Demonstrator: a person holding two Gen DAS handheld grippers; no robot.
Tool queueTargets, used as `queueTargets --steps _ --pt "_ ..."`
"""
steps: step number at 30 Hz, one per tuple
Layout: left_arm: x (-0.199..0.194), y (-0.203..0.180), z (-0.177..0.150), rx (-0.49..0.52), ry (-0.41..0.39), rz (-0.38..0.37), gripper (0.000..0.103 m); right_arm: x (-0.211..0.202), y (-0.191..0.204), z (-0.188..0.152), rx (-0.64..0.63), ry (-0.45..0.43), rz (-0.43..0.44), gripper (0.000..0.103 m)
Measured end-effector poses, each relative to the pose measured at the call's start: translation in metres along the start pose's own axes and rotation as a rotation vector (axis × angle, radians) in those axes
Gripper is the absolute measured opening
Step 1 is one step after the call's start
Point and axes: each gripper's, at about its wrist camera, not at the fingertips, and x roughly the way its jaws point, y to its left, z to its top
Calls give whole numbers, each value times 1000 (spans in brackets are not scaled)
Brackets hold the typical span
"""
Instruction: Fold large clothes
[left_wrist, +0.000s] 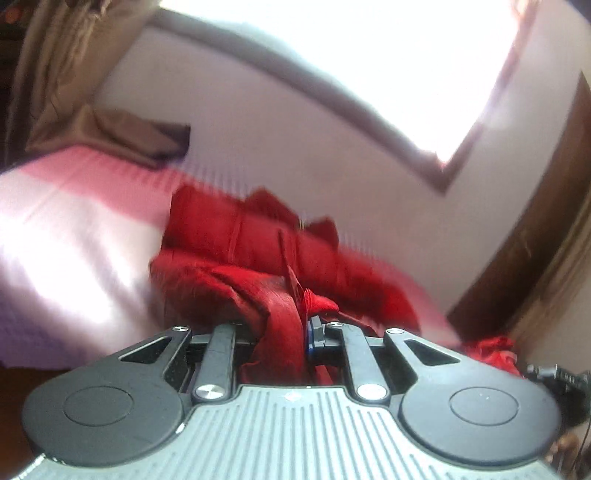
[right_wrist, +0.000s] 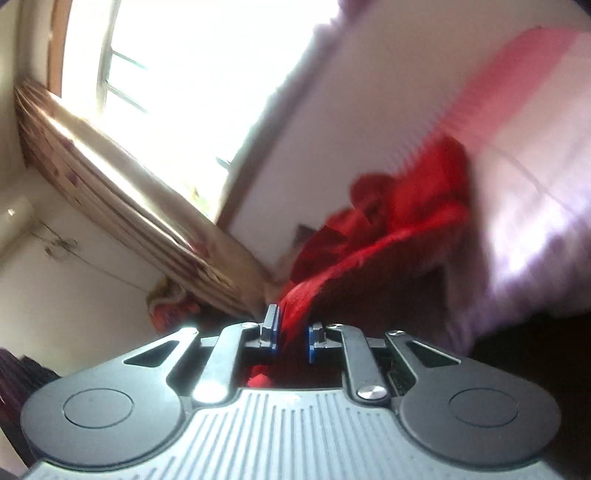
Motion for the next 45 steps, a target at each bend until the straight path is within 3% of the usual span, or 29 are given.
queueTargets --steps 5,11,19,27,31,33,35,36,37,38,39,40,42,45 --pt "24 -12 46 -58 -78 17 17 24 11 45 -22 -53 9 13" --pt "79 -22 98 -55 -102 47 18 72 2 104 -13 -88 -61 13" --pt "179 -18 124 -42 -54 132 21 149 -57 162 92 -98 -180 13" --pt "233 17 124 -175 51 186 25 207 -123 174 247 -75 -222 15" --pt "236 20 126 -185 65 177 26 215 -138 177 325 -85 -191 26" --pt "236 16 126 -172 74 177 28 212 -142 176 372 -102 -140 38" --pt "239 16 127 -167 86 177 31 204 -141 176 377 -124 -97 62" --pt "238 16 128 -170 87 177 35 198 -137 176 359 -144 -96 68" --pt "238 16 128 -172 80 175 48 191 -132 175 331 -171 -108 76" --pt "237 17 128 -178 68 162 58 184 -126 176 296 -194 -120 76" --pt "235 18 127 -188 56 150 79 180 -120 177 260 -201 -118 76" --pt "233 17 126 -196 34 153 92 175 -111 177 208 -198 -119 76" --pt "226 13 126 -179 -30 153 102 172 -88 176 67 -188 -152 75" --pt "220 0 129 -108 -65 182 103 183 -40 160 -239 -109 -231 60"
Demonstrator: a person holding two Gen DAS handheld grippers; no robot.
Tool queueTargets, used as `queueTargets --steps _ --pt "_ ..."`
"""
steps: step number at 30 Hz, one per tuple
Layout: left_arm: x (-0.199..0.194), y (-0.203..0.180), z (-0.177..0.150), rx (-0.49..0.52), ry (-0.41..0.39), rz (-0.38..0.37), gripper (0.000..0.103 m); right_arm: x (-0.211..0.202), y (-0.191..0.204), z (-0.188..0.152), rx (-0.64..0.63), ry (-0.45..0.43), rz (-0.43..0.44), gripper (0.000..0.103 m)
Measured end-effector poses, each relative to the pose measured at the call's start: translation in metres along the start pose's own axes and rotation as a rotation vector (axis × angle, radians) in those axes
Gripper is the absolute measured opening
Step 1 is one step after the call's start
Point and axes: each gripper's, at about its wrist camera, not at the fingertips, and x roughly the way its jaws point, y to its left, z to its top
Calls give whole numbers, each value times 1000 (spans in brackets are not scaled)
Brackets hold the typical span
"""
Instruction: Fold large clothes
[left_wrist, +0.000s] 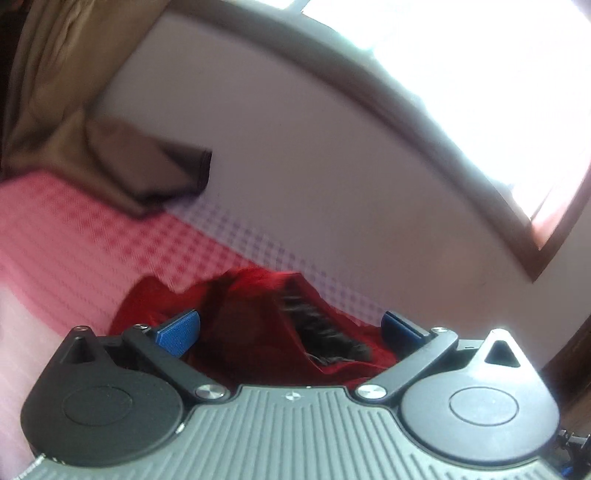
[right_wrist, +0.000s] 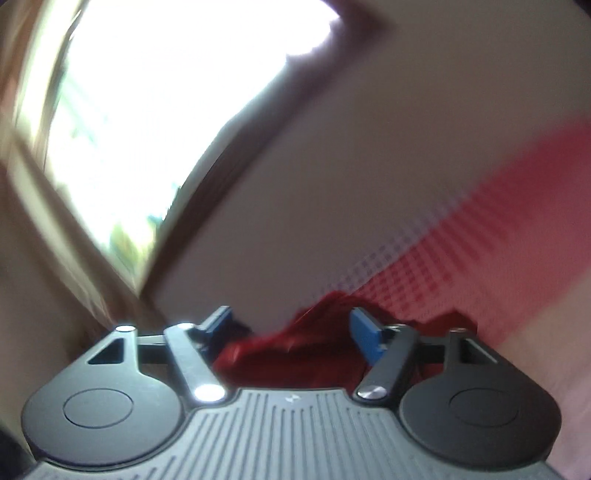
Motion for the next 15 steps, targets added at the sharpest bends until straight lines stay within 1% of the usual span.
queueTargets --steps 2,3,4,5,6,7,8,9,10,12,14,15 --pt "-6 -9 0 41 -19 1 102 10 33 -9 -186 53 -37 48" --pt "-9 -15 -1 67 -26 -3 98 17 45 -13 -250 75 -48 44" --pt "-13 -23 -3 106 -30 -17 93 23 53 -15 -293 88 -59 36" --pt "-16 -30 -6 151 -36 -30 90 32 62 -19 -346 106 -83 32" --pt "-18 -39 -11 207 -44 -30 84 39 68 -21 -385 121 -102 30" --pt "-19 -49 -17 267 -50 -20 77 48 72 -24 -422 137 -118 26" --pt "-16 -57 -22 322 -50 -2 73 56 74 -27 -446 149 -132 23" --pt "-11 -63 -26 362 -40 8 63 61 76 -28 -469 161 -149 23" --pt "-3 -65 -29 383 -23 13 57 70 77 -30 -489 170 -164 21" --pt "15 -65 -29 388 -2 29 56 77 79 -30 -503 179 -178 20" --pt "35 -59 -26 386 16 62 54 88 78 -30 -511 189 -205 20" --pt "45 -55 -23 379 35 83 48 93 74 -29 -508 195 -217 20"
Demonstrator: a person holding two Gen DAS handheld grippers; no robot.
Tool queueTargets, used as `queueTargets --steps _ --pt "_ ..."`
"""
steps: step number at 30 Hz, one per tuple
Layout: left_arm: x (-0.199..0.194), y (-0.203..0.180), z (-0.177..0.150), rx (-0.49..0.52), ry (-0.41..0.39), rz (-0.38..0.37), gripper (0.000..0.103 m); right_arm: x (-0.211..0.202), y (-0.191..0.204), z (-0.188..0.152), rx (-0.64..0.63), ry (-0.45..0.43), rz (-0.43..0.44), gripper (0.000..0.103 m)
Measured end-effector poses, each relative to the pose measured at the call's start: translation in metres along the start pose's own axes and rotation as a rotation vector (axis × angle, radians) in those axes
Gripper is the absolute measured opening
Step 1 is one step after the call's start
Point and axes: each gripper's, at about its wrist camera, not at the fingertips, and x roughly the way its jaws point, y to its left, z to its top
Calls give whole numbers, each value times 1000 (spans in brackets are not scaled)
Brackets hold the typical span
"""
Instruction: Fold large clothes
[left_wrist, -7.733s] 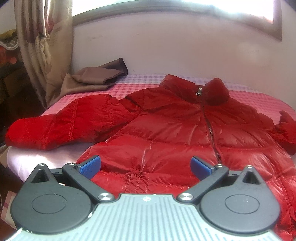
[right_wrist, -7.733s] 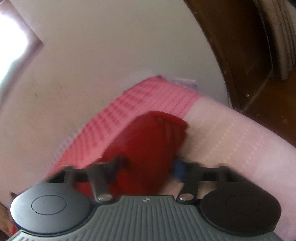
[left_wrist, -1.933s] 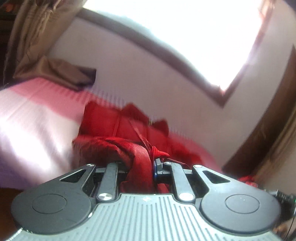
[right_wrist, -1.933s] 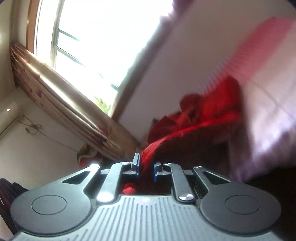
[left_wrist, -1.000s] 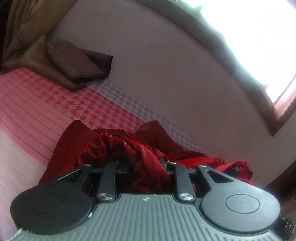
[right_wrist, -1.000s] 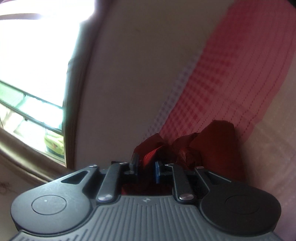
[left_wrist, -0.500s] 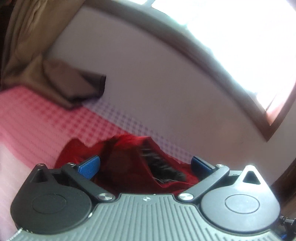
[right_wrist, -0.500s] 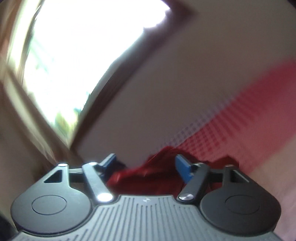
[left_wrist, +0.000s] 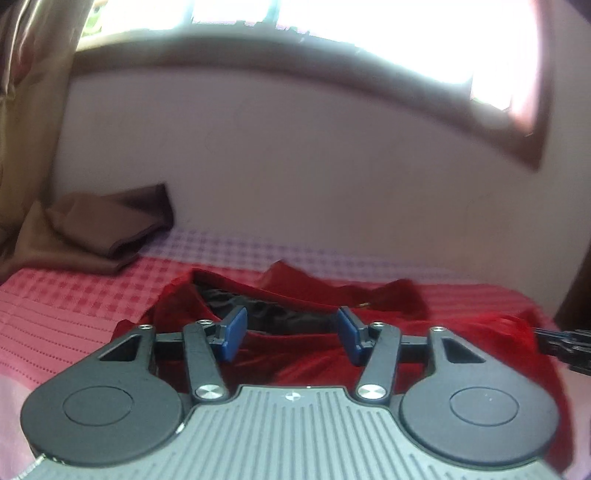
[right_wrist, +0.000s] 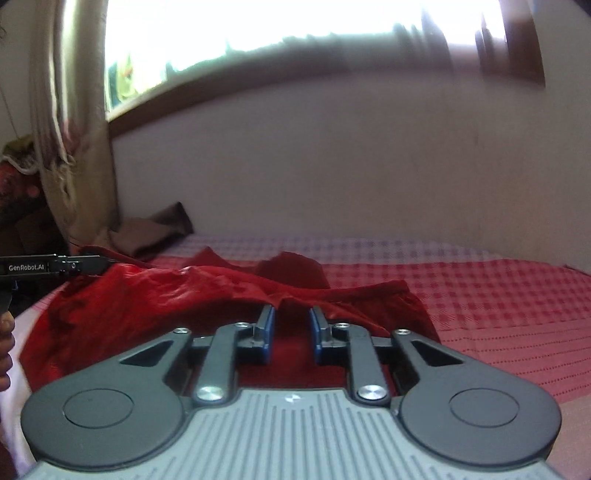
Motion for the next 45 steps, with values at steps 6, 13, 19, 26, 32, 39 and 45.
queueTargets --steps 6,13,19,26,32,39,45 --pt "43 24 -8 -11 115 77 38 36 -18 -6 43 64 -45 16" --pt "61 37 -24 -55 136 91 38 66 -21 -24 49 127 -62 12" --pt "67 38 -29 -53 143 96 38 82 -26 -34 79 167 -71 11" --pt "76 35 -34 -38 135 107 38 87 -26 -46 91 168 -85 10" --pt "77 35 -39 -41 124 105 38 95 -25 -54 98 143 -101 9" --pt "79 34 -43 -26 120 109 38 98 -22 -58 78 128 -119 9" --pt "81 34 -45 -18 123 112 38 99 -20 -59 59 125 -133 9"
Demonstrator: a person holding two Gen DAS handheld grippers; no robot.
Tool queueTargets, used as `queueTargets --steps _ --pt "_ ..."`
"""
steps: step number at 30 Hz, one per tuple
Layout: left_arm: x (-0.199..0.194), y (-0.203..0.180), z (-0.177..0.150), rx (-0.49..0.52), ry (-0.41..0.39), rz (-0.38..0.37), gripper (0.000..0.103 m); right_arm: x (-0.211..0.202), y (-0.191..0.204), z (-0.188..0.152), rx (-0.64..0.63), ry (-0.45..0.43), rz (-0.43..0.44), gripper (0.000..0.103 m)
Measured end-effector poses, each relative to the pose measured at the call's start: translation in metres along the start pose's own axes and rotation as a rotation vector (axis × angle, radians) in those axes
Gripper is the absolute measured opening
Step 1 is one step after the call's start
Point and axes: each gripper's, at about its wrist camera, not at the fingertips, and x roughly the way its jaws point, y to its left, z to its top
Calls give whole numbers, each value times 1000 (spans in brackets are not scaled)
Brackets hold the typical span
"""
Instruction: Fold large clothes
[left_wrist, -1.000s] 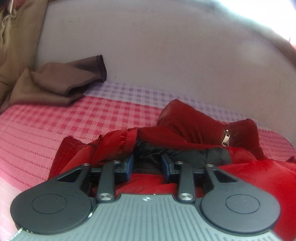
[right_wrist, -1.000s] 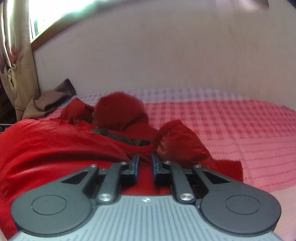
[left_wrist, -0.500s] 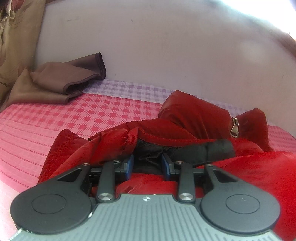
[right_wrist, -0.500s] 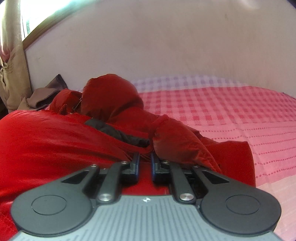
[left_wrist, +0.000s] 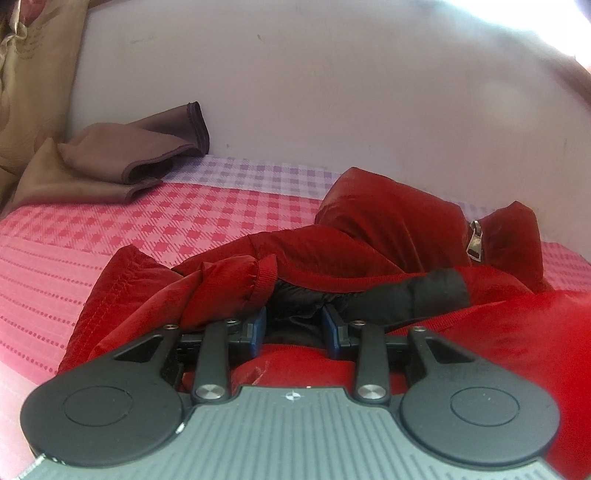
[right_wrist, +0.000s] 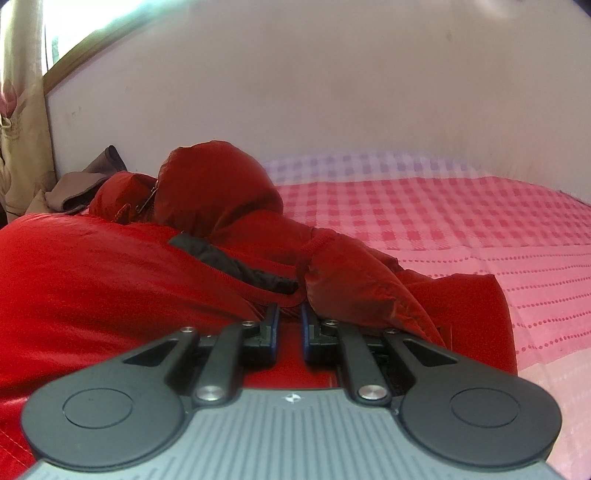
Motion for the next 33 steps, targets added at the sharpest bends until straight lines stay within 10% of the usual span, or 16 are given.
queueTargets --steps 33 --pt "4 -7 -3 101 14 69 38 0 19 -1 -100 -8 -88 9"
